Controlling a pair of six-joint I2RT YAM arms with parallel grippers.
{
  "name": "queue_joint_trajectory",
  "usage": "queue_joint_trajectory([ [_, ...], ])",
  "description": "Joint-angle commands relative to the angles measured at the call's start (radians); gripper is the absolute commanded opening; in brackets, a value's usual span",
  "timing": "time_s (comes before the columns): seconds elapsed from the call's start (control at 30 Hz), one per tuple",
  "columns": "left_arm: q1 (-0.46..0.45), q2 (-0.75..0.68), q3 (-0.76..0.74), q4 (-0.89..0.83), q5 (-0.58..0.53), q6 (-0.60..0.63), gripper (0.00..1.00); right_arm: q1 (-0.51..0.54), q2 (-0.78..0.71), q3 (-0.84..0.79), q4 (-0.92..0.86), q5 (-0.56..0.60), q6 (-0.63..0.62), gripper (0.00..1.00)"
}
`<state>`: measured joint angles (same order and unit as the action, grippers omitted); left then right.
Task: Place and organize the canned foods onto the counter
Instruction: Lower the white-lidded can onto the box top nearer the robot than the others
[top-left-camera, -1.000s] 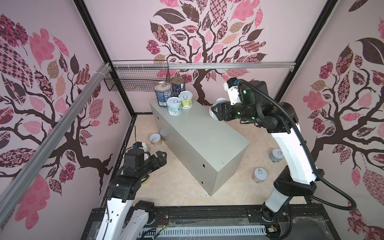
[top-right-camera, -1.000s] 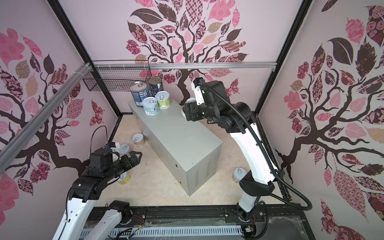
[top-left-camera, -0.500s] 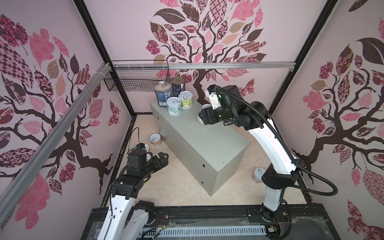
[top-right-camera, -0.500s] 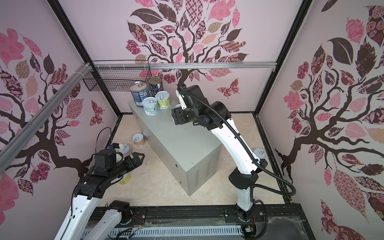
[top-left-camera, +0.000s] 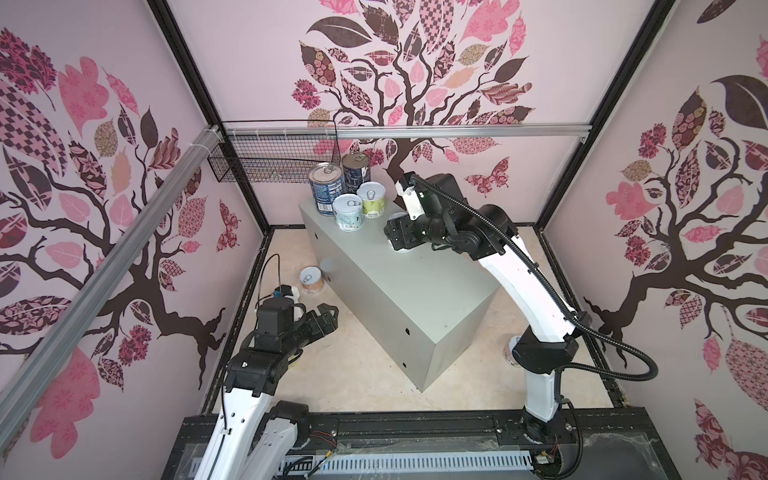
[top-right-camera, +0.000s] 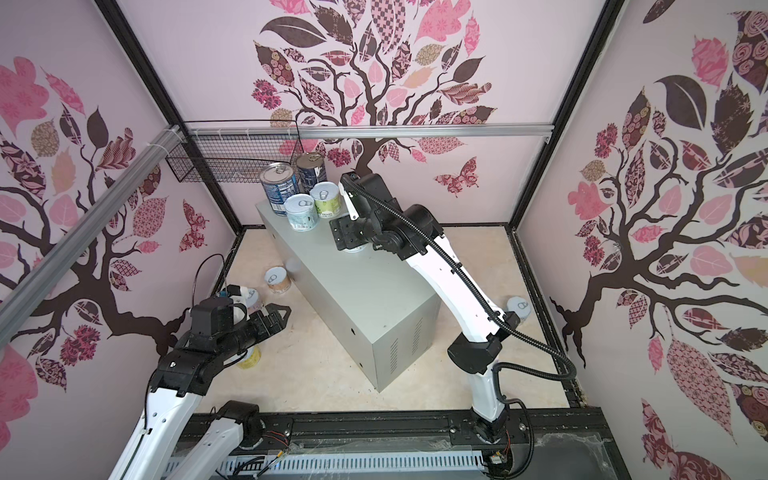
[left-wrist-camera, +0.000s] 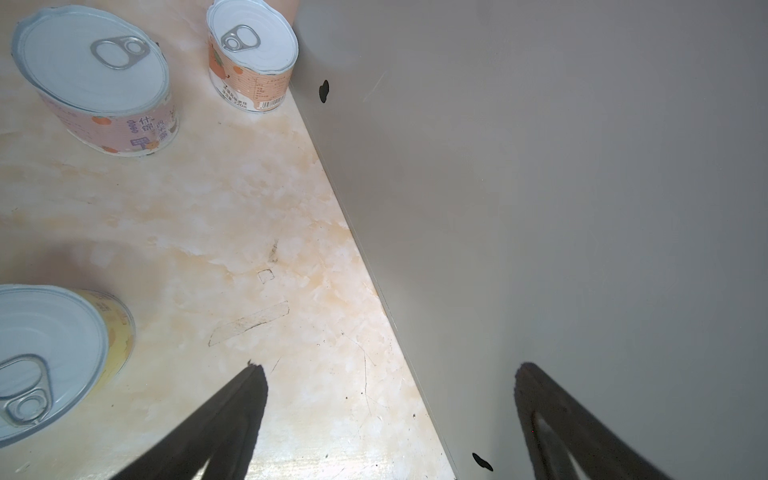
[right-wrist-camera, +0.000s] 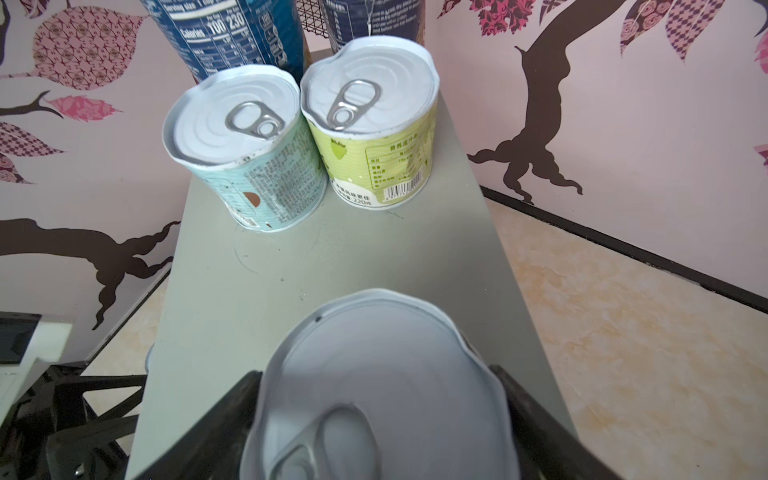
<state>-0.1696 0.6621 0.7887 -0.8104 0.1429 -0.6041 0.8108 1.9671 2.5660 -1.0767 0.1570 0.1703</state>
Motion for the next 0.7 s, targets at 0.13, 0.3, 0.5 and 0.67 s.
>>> queue_joint_trajectory([
  [0.13,0.003,-0.002,-0.023,0.014,0.005,0.015,0.97,0.007,0.027,0.037,0.048,0.002,-0.012,0.92],
  [0.3,0.003,-0.001,-0.019,0.010,0.004,0.015,0.97,0.009,0.002,0.035,0.060,0.001,-0.018,1.00],
  [0.5,0.003,-0.001,-0.007,0.001,0.002,0.013,0.97,0.009,-0.079,-0.026,0.108,-0.017,-0.020,1.00],
  [0.67,0.004,-0.007,0.016,-0.018,-0.010,0.015,0.97,0.010,-0.175,-0.137,0.158,-0.023,-0.017,1.00],
])
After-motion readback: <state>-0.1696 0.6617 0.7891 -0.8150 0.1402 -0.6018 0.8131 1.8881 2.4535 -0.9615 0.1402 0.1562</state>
